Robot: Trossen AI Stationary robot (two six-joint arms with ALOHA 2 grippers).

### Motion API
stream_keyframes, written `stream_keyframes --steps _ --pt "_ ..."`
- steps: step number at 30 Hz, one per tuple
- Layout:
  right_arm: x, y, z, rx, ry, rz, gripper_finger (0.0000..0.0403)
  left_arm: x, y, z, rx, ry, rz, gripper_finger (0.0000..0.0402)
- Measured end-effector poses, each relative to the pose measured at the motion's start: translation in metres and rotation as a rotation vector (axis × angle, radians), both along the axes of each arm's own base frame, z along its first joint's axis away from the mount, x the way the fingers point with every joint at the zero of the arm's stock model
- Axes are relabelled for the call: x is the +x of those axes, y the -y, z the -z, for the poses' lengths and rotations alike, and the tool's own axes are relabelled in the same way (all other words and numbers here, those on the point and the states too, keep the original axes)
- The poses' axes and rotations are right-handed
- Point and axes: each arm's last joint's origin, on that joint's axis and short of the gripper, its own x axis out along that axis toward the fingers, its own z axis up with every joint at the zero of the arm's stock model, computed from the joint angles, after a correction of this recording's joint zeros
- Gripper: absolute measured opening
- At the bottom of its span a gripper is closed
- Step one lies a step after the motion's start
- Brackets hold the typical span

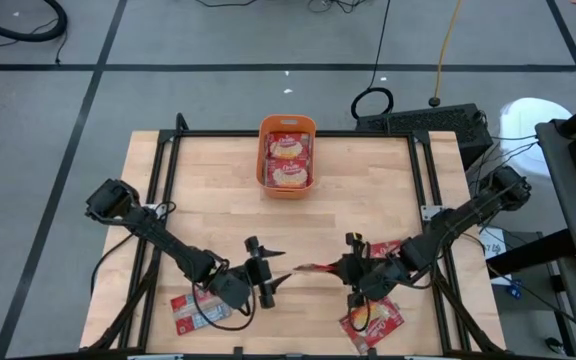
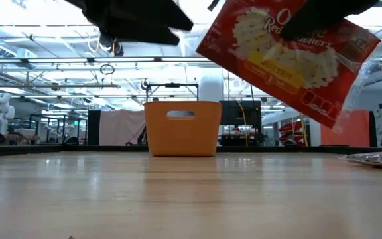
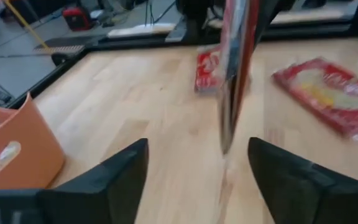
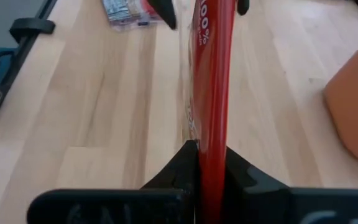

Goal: Sort popcorn bags into baskets
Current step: Put the red popcorn bag into the orange bin

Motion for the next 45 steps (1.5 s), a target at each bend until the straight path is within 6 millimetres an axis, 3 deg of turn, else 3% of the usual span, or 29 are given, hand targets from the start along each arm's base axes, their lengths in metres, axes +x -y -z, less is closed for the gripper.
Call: stream_keyframes --steps 8,25,36,45 --pt "-0.004 0.000 0.008 -0.037 -0.017 -0.023 0.0020 0.003 0.005 -0.011 0.003 0.087 0.041 0.0327" --pt "-0.004 0.004 0.010 -0.093 0.009 0.029 0.0020 0.012 -0.008 -0.011 -0.035 0.101 0.012 0.0287" --pt "-0.003 0.003 0.009 -0.090 0.018 0.025 0.0020 0.022 -0.022 -0.010 -0.049 0.072 0.080 0.0345" --pt "0.000 0.001 0.005 -0.084 0.067 0.000 0.0020 0.043 -0.012 0.014 0.028 0.189 0.215 0.0300"
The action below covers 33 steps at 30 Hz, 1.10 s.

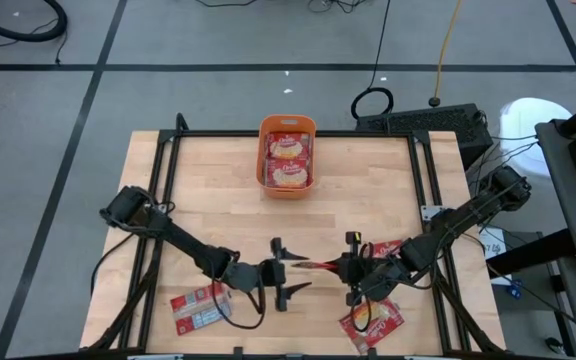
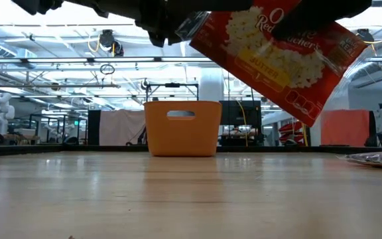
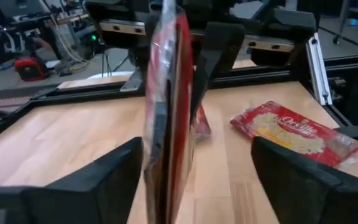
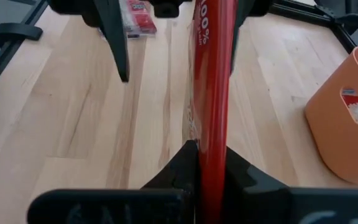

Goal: Sort popcorn bags into baskets
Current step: Put the red popcorn bag into the orange bin

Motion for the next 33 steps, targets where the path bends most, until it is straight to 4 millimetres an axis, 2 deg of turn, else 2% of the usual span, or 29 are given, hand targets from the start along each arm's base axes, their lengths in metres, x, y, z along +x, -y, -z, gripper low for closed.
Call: stream_keyframes --steps 3,12,15,18,22,29,33 --pt "0.000 0.000 0.000 -0.001 -0.001 -0.001 0.0020 0.000 0.000 0.003 0.008 -0.015 0.001 0.0259" --pt "0.000 -0.001 0.000 0.002 -0.007 -0.020 0.0020 0.001 0.001 0.003 0.040 -0.018 0.037 0.0069" --pt "0.000 -0.001 0.000 0.003 -0.008 -0.021 0.0020 0.001 0.001 0.004 0.052 -0.021 0.049 0.0022" --pt "0.000 -0.002 -0.001 0.020 0.001 -0.029 0.0020 0.001 0.001 0.004 0.051 -0.022 0.061 0.0020" --pt "0.001 -0.002 -0.002 0.077 0.018 -0.001 0.0032 0.000 0.002 0.004 0.053 -0.023 0.070 0.0043" --pt "0.009 0.004 -0.009 0.244 0.001 0.061 0.0121 0.002 -0.004 0.010 0.056 -0.083 0.059 0.0022" --pt "0.014 0.011 -0.023 0.218 -0.046 0.083 0.0163 0.003 -0.009 0.012 0.025 -0.103 0.047 0.0020"
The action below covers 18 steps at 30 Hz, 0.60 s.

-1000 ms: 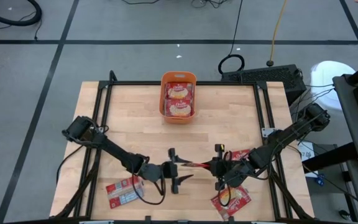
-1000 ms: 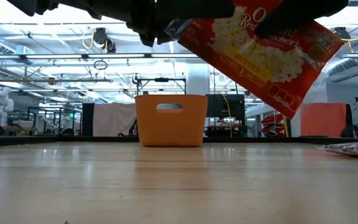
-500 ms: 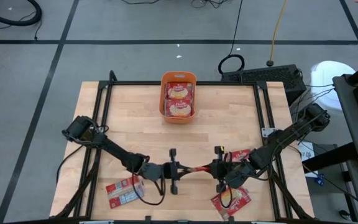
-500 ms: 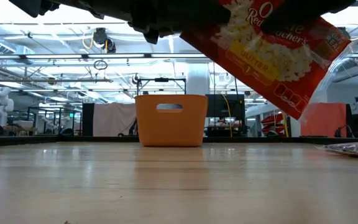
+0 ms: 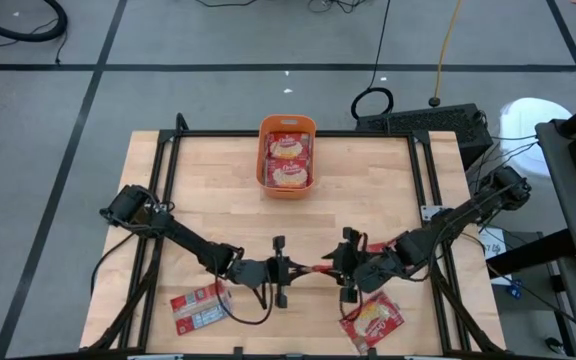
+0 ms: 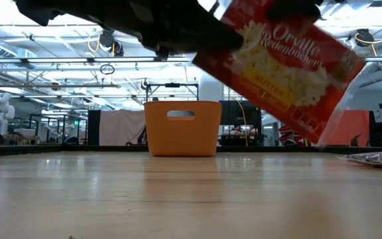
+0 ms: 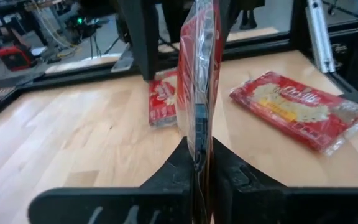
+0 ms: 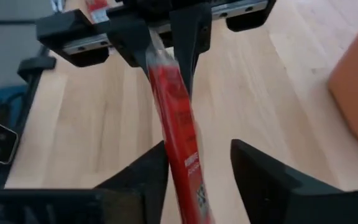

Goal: Sort popcorn bags into baskets
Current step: Put the red popcorn bag into the orange bin

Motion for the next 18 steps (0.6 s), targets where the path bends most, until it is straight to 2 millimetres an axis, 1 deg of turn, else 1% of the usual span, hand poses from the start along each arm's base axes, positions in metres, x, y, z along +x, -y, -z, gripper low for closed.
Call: stream_keyframes --steps 4,8,12,18 --pt "0.004 0.007 -0.016 0.031 -0.089 -0.041 0.0176 -0.001 0.000 0.002 -0.009 -0.019 -0.005 0.0036" --pt "0.005 0.011 -0.022 0.059 -0.152 -0.104 0.0169 -0.001 0.000 0.003 -0.008 -0.029 -0.001 0.0039" --pt "0.007 0.012 -0.017 0.056 -0.184 -0.124 0.0157 0.000 -0.002 0.004 -0.040 -0.036 -0.017 0.0028" --pt "0.013 0.001 -0.002 0.026 -0.219 -0.133 0.0154 0.001 -0.009 0.009 -0.091 -0.080 -0.058 0.0025"
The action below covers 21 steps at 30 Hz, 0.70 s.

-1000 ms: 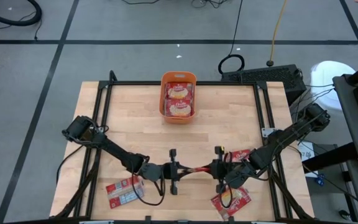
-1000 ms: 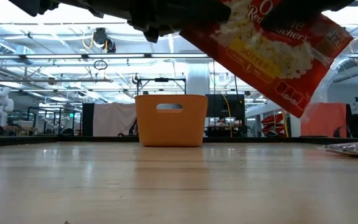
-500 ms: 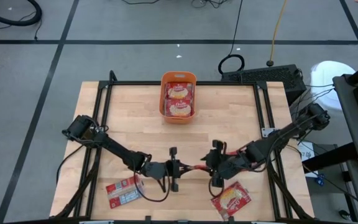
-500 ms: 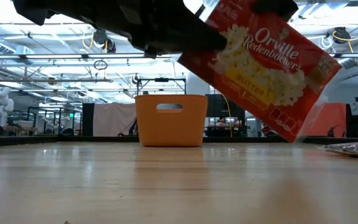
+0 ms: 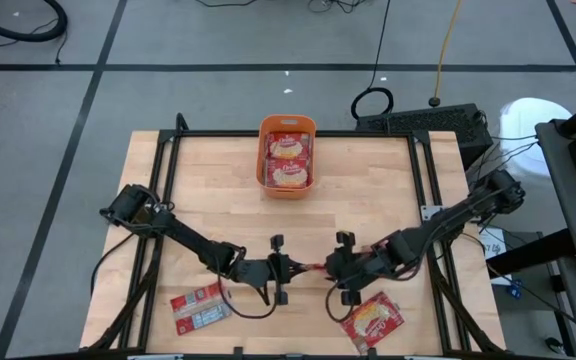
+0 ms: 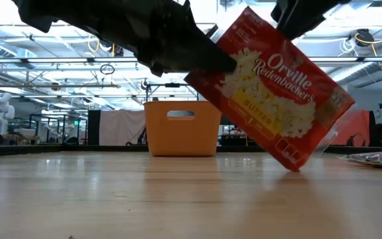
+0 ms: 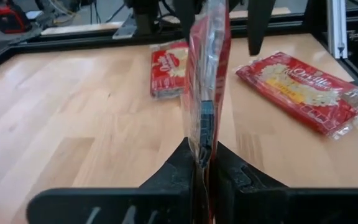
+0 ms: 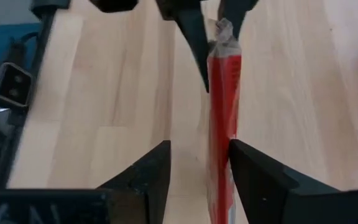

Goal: Sort popcorn bags into baskets
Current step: Put the red popcorn bag into the orange bin

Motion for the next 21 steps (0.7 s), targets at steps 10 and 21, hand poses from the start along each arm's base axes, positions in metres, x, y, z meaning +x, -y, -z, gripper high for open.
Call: stream_keyframes --steps 10,21 --pt "0.0010 -0.0019 0.0059 -0.062 -0.002 0.023 0.0153 0.0000 -0.0008 0.0006 -0.007 -0.004 -0.011 0.0029" --pt "-0.0014 -0.0014 0.0117 -0.076 -0.050 -0.011 0.0165 0.0001 -0.0008 0.0003 -0.009 -0.001 -0.011 0.0029"
